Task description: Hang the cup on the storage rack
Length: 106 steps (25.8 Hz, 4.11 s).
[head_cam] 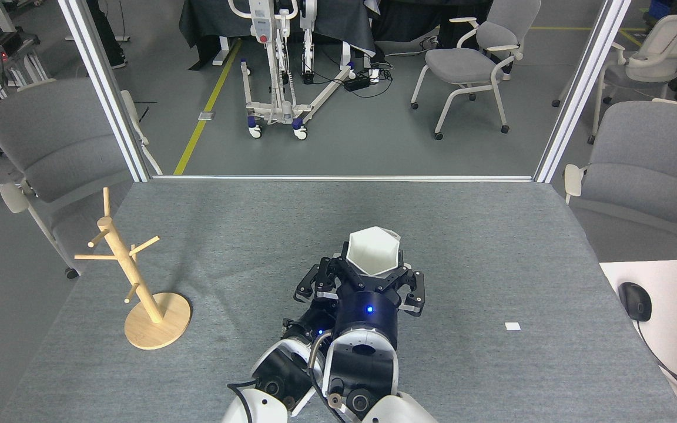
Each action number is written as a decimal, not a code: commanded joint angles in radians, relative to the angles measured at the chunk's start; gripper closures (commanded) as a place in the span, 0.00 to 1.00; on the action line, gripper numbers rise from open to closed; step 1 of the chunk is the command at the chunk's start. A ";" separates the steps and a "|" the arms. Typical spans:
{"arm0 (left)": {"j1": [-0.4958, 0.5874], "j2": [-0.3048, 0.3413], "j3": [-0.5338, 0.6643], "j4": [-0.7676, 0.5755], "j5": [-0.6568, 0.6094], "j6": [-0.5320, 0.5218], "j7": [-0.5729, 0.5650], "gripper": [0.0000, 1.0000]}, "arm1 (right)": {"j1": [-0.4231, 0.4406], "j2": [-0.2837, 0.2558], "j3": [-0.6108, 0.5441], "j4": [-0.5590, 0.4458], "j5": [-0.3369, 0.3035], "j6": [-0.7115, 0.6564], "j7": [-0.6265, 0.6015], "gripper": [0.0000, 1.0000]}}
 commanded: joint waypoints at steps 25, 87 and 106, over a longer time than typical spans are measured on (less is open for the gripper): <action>-0.040 0.001 -0.031 0.055 0.074 0.084 -0.061 1.00 | 0.023 0.029 0.029 0.076 0.001 0.003 -0.011 0.23; 0.420 0.313 0.760 -0.163 0.018 0.156 0.141 1.00 | 0.482 -0.084 -0.988 0.094 -0.226 -1.109 -0.774 0.00; 0.138 0.296 0.768 -0.034 -0.256 0.162 0.078 1.00 | 0.485 -0.084 -0.988 0.097 -0.226 -1.107 -0.775 0.00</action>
